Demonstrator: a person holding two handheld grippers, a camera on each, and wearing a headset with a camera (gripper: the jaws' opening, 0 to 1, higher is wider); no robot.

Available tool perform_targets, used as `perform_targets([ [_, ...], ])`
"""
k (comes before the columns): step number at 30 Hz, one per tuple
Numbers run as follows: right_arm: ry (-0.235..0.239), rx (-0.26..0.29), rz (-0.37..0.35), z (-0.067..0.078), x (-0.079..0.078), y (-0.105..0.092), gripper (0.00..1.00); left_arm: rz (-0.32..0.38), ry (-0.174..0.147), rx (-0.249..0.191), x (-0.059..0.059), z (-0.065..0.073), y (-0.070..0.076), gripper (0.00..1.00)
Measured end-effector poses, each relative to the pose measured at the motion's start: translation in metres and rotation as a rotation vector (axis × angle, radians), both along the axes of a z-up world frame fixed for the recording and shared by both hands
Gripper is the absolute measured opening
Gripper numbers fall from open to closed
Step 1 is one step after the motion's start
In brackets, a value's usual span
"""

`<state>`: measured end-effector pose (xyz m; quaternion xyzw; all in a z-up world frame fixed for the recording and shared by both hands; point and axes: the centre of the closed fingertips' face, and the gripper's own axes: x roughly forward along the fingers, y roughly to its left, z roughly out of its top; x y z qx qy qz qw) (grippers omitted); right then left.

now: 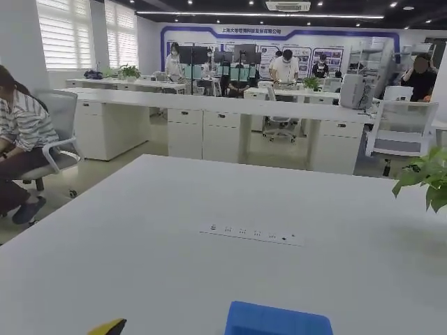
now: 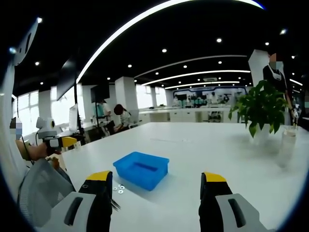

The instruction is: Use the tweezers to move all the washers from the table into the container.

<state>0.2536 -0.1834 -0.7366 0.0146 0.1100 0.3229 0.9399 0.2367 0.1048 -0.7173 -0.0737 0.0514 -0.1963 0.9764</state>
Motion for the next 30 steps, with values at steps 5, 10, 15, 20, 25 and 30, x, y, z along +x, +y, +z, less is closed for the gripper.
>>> perform_targets([
  [5, 0.006, -0.001, -0.002, -0.0016, 0.0, 0.0002, 0.73, 0.0, 0.005, -0.005, 0.0002, -0.0008, 0.0001, 0.88],
  [10, 0.011, -0.005, 0.007, -0.0034, -0.0008, 0.0021, 0.73, 0.007, 0.01, -0.003, 0.0009, -0.0016, 0.0017, 0.87],
  [15, 0.003, 0.001, -0.002, -0.0012, 0.0004, 0.0001, 0.73, -0.002, 0.013, -0.003, 0.0014, -0.0022, 0.0, 0.88],
  [20, -0.01, 0.005, -0.009, 0.0023, 0.0014, -0.0006, 0.72, -0.009, 0.015, 0.002, 0.0011, -0.0027, -0.0018, 0.87],
  [25, -0.015, -0.008, 0.002, 0.0023, 0.0006, 0.0015, 0.72, -0.007, 0.022, 0.006, 0.0011, -0.0043, -0.0015, 0.86],
  [30, -0.029, -0.024, 0.019, 0.0037, -0.0018, 0.006, 0.71, -0.038, 0.049, 0.003, -0.0008, -0.0082, -0.0068, 0.81],
])
